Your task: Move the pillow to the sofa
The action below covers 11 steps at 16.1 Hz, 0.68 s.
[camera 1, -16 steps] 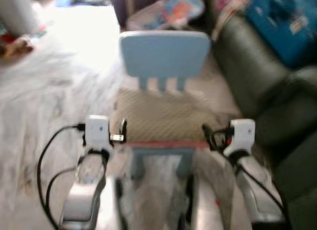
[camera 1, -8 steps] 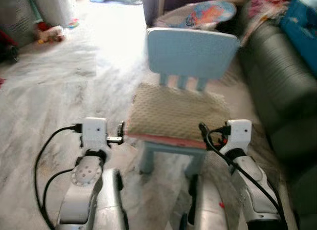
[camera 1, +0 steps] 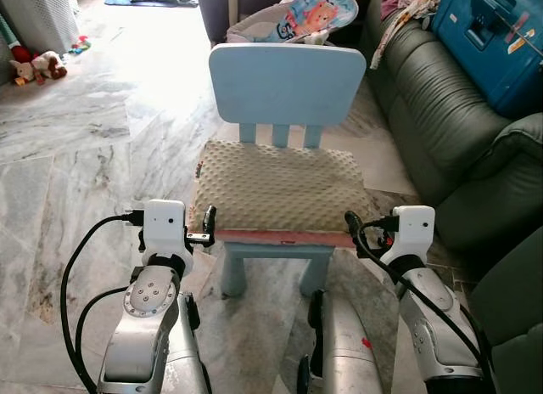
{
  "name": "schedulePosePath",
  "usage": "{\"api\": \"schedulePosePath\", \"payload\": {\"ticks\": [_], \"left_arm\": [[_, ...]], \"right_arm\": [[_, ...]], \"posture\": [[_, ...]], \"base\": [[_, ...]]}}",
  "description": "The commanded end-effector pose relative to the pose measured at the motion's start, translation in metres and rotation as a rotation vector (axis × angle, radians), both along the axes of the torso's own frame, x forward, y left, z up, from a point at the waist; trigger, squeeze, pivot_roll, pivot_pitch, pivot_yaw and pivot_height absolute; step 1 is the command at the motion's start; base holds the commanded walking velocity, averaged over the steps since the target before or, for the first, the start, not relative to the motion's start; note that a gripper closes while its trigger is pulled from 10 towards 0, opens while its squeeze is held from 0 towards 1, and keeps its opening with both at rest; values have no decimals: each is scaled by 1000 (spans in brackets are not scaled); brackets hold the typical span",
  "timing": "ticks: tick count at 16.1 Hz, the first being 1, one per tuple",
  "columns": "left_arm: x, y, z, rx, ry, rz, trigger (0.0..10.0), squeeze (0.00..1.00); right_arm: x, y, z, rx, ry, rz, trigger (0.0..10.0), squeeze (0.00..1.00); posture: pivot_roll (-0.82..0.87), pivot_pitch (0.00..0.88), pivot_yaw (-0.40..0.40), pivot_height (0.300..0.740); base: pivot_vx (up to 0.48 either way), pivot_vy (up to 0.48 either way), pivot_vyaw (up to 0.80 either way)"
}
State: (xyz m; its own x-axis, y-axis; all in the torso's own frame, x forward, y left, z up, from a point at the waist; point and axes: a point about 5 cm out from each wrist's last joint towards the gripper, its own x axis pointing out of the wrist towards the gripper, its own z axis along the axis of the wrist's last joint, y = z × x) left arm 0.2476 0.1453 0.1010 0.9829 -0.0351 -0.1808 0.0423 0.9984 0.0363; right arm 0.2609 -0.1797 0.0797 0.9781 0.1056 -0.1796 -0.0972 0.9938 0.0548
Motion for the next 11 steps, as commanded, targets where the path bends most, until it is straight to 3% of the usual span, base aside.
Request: {"api": "schedulePosePath", "payload": {"ticks": [1, 4, 8, 11], "left_arm": [[-1, 0, -1, 3, 10, -10, 10000, 0], [-1, -1, -2, 1, 14, -10, 10000, 0], [-2, -1, -3, -1, 18, -11, 10000, 0], [-3, 1, -4, 4, 21, 15, 10000, 0]], "right_arm": [[0, -1, -1, -5, 10, -12, 10000, 0], [1, -1, -2, 4, 14, -19, 10000, 0], [1, -1, -1, -5, 7, -9, 10000, 0], [1, 0, -2, -6, 12, 1, 10000, 0]], "posture": [[4, 72, -44, 552], [4, 71, -45, 552], [2, 69, -47, 552], [4, 67, -48, 552]], "base": [[270, 0, 0], [270, 0, -706], [268, 0, 0], [0, 0, 0]]}}
